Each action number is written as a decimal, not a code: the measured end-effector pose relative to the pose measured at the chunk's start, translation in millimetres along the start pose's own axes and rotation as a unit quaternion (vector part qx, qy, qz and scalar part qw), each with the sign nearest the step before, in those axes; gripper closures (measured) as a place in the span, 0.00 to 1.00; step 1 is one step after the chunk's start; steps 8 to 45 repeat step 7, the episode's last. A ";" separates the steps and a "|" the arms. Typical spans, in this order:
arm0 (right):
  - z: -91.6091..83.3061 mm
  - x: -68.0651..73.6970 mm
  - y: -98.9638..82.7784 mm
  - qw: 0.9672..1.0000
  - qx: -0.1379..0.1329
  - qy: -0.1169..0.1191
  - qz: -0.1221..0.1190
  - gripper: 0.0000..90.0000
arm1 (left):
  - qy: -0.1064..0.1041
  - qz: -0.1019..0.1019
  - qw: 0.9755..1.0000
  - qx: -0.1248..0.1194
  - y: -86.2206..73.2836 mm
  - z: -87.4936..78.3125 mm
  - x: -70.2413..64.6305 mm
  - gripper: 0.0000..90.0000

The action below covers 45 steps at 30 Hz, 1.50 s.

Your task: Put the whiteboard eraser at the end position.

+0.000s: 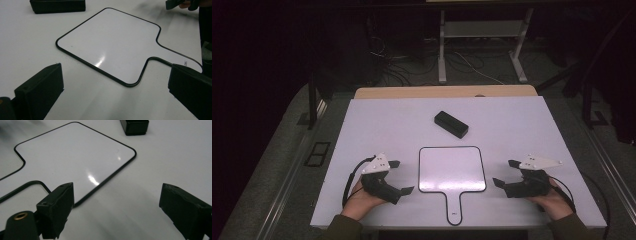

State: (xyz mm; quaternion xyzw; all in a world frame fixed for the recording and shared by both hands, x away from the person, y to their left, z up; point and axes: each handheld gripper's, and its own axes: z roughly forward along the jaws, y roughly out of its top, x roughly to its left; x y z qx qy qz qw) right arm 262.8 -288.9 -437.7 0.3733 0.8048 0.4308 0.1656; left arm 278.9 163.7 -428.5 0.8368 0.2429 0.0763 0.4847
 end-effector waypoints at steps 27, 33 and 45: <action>-5.7 -6.2 -6.6 1.000 -0.005 -0.008 0.011 0.13 | 0.002 -0.001 1.000 0.000 0.0 0.4 -0.5 0.00; -5.7 -6.2 -6.6 1.000 -0.005 -0.008 0.011 0.13 | 0.002 -0.001 1.000 0.000 0.0 0.4 -0.5 0.00; -5.7 -6.2 -6.6 1.000 -0.005 -0.008 0.011 0.13 | 0.002 -0.001 1.000 0.000 0.0 0.4 -0.5 0.00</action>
